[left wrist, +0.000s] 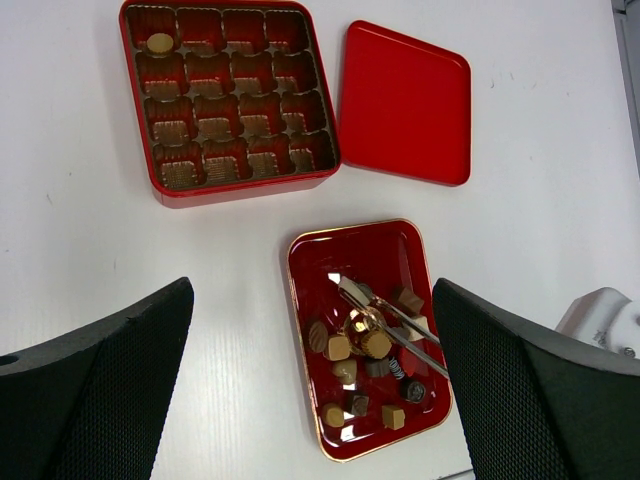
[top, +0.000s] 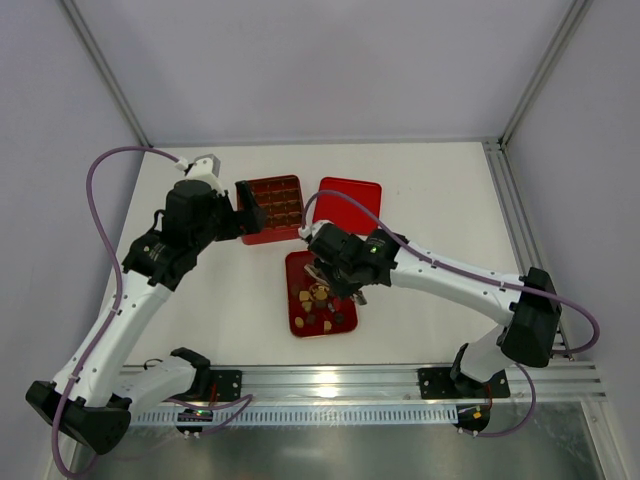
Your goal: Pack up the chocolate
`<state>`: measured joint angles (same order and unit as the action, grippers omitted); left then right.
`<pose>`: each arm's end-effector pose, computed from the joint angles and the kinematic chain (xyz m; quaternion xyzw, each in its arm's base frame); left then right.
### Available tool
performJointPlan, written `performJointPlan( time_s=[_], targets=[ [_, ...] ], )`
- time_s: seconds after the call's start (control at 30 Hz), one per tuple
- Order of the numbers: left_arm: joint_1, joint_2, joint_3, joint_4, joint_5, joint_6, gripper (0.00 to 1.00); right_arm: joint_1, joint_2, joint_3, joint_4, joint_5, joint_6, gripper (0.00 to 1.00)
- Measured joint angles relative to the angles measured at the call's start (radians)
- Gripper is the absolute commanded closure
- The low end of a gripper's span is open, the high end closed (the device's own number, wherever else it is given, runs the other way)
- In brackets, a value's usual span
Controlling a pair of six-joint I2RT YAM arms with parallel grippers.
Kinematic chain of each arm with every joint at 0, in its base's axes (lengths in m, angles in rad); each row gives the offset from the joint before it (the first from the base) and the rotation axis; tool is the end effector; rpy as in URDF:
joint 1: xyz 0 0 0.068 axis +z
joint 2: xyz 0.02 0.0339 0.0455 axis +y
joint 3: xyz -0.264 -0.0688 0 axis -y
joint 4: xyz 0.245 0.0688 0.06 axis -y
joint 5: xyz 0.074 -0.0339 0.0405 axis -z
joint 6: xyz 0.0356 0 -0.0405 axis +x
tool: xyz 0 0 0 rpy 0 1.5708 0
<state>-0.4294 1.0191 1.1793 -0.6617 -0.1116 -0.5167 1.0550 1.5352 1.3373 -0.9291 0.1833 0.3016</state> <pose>0.1924 -0.0838 0.3841 -0.0659 0.8571 -0.1891 0.4747 0.1583 0.2660 0.2895 -0.3386 0.9107 0.0680 0.2267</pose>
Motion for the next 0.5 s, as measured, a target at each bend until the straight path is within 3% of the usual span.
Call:
performJointPlan(
  time_s=[0.5],
  targets=[
    [0.005, 0.000, 0.000, 0.000, 0.000, 0.000, 0.00, -0.056, -0.049, 0.046, 0.000, -0.051, 0.012, 0.80]
  ],
)
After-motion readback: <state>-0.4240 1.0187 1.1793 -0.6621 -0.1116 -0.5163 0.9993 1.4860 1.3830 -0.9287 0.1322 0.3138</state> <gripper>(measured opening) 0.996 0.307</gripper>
